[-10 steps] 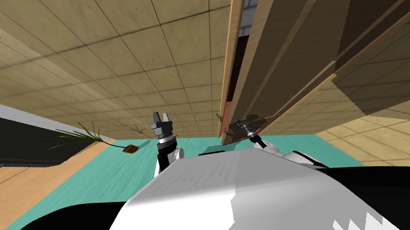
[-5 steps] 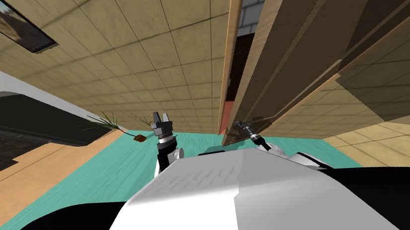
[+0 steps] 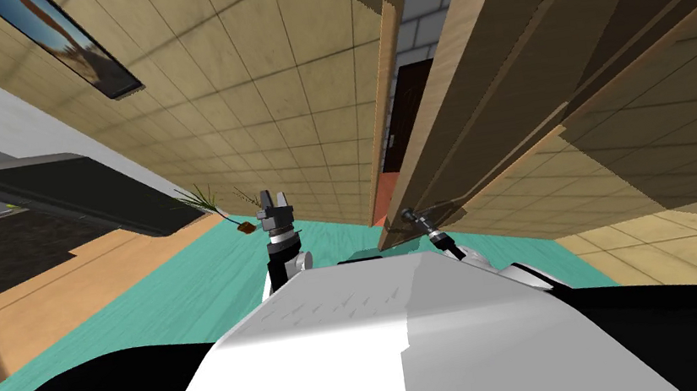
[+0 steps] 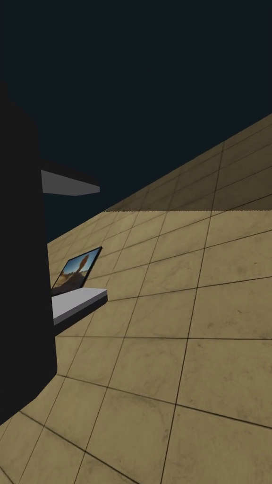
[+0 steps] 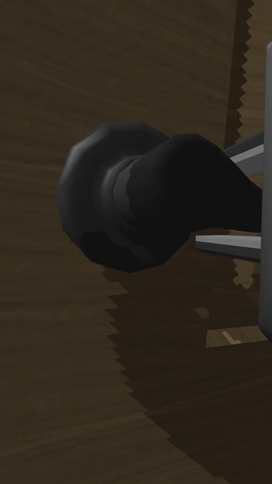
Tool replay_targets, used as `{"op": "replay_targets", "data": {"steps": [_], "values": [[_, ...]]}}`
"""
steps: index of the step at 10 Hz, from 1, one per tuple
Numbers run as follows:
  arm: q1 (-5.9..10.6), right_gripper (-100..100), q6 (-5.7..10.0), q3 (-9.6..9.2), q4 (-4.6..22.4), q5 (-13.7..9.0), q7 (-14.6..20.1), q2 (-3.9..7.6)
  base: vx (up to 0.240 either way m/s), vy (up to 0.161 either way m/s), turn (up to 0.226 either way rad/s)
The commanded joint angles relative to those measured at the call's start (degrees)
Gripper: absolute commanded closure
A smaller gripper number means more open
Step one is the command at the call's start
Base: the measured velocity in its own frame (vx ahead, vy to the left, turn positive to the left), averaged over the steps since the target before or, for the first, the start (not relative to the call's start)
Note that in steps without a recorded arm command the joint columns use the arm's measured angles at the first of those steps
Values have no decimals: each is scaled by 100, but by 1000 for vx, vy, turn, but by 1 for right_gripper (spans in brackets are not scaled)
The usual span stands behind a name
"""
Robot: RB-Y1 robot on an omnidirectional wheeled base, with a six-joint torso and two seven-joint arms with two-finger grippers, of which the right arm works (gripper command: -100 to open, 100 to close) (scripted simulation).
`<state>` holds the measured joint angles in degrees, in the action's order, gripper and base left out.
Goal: Pull the door open
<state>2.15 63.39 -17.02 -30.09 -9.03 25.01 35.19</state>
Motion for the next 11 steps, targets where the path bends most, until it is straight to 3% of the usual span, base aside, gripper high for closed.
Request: {"op": "replay_targets", "data": {"steps": [1, 6, 9, 10, 11], "values": [[-26, 100, 99, -20, 50, -8, 22, 28, -151, -66, 166], [-145, 100, 552, -111, 282, -45, 123, 157, -229, -128, 238], [-205, 100, 779, -156, 397, -63, 173, 221, -213, -102, 158], [-181, 100, 716, -166, 384, -47, 168, 183, -102, -43, 35], [-204, 100, 807, -189, 448, -58, 186, 192, -148, -69, 139]]}}
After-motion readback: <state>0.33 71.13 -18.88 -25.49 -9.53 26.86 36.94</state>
